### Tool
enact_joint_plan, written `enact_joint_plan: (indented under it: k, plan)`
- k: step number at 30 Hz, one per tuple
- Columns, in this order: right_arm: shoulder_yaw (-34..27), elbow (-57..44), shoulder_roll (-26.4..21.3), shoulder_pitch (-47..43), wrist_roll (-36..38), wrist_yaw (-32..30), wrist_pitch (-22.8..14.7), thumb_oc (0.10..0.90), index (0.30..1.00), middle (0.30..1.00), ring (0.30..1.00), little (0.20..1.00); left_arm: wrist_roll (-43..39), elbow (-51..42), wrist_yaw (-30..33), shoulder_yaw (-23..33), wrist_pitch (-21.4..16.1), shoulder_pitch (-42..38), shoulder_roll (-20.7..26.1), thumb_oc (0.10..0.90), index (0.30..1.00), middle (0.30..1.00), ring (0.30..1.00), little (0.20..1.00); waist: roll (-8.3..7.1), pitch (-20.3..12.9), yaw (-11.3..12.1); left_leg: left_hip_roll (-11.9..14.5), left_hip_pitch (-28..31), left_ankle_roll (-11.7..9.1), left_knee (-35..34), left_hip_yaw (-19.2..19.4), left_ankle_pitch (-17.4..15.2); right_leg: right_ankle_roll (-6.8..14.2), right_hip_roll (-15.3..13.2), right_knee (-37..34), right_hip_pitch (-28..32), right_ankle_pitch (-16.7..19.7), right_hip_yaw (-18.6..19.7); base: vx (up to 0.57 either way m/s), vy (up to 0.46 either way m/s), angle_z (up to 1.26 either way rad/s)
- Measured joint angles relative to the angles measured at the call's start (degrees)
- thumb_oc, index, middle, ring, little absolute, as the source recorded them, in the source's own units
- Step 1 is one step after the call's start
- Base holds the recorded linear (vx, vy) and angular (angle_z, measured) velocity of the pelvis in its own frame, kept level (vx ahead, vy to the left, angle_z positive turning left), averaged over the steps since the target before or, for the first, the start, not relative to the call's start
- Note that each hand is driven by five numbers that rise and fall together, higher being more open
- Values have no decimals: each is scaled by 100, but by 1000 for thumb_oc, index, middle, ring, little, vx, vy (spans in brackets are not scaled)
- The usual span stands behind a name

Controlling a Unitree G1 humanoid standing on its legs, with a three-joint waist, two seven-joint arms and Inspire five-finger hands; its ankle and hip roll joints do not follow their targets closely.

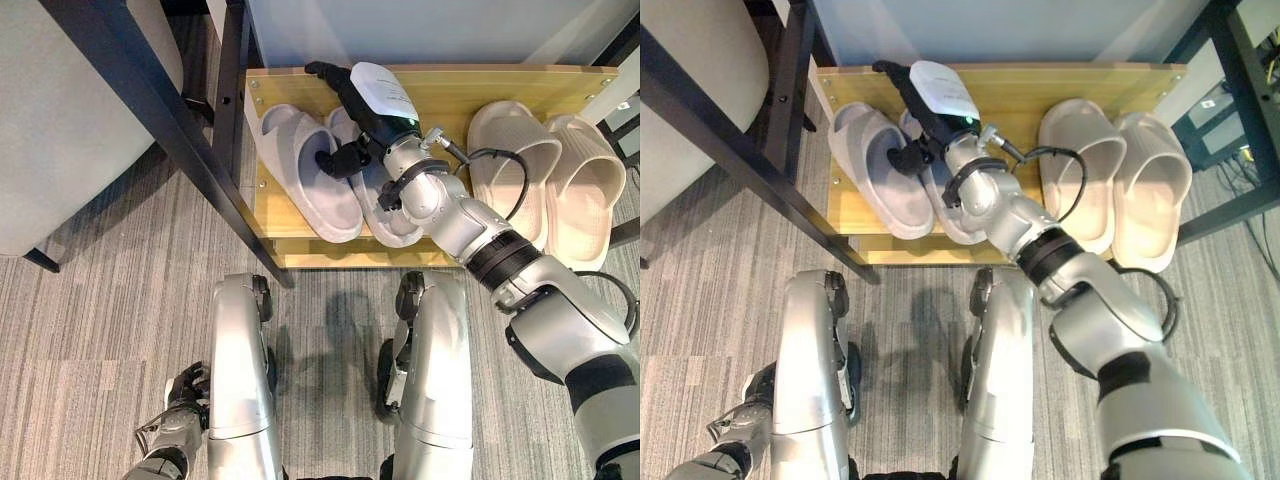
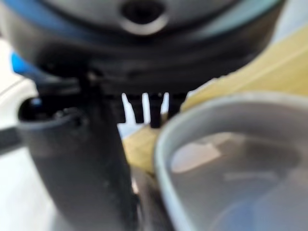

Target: Arrange the slippers neatly on the shoe rack.

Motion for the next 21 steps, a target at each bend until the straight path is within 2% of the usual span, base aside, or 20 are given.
enact_joint_plan:
  k: [4, 10, 13, 17, 21]
  plan:
    - [-177, -452, -73, 182, 404, 6, -16, 800, 900, 900, 900, 900, 2, -11, 74, 0, 76, -3, -3, 800, 900, 900, 900, 900, 0, 0, -44, 3, -1, 0, -3, -8, 0, 1, 12, 0, -7, -1, -6, 0, 0, 0]
    - [-310, -1198, -326, 202, 417, 5, -9, 800, 900, 900, 900, 900, 3, -14, 86, 9, 107, -24, -2, 800, 900, 900, 900, 900, 0, 0, -53, 9, -7, -1, -12, -8, -1, 4, 13, -13, -11, -3, -11, 0, 0, 0]
    - [-411, -1914, -548, 218, 325, 2, -14, 800, 900, 900, 900, 900, 6, -13, 87, 73, 116, -17, -2, 800, 900, 900, 900, 900, -1, 0, -64, 9, -22, -3, -13, -10, -2, 8, 14, -22, -16, -4, -15, 0, 0, 0]
    - [-891, -2771, -763, 476, 210, -17, -129, 800, 900, 900, 900, 900, 37, -25, 88, 232, 125, -23, -7, 800, 900, 900, 900, 900, -4, 0, -83, 6, -49, -3, -11, -11, -2, 9, 10, -30, -30, -5, -16, 0, 0, 0]
    - [-1802, -3432, -889, 1515, 20, -93, -239, 800, 900, 900, 900, 900, 62, -45, 95, 296, 137, -1, -1, 800, 900, 900, 900, 900, -17, -1, -126, 11, -53, -3, -18, -12, -5, 27, 7, -68, -13, -12, -25, 0, 0, 0]
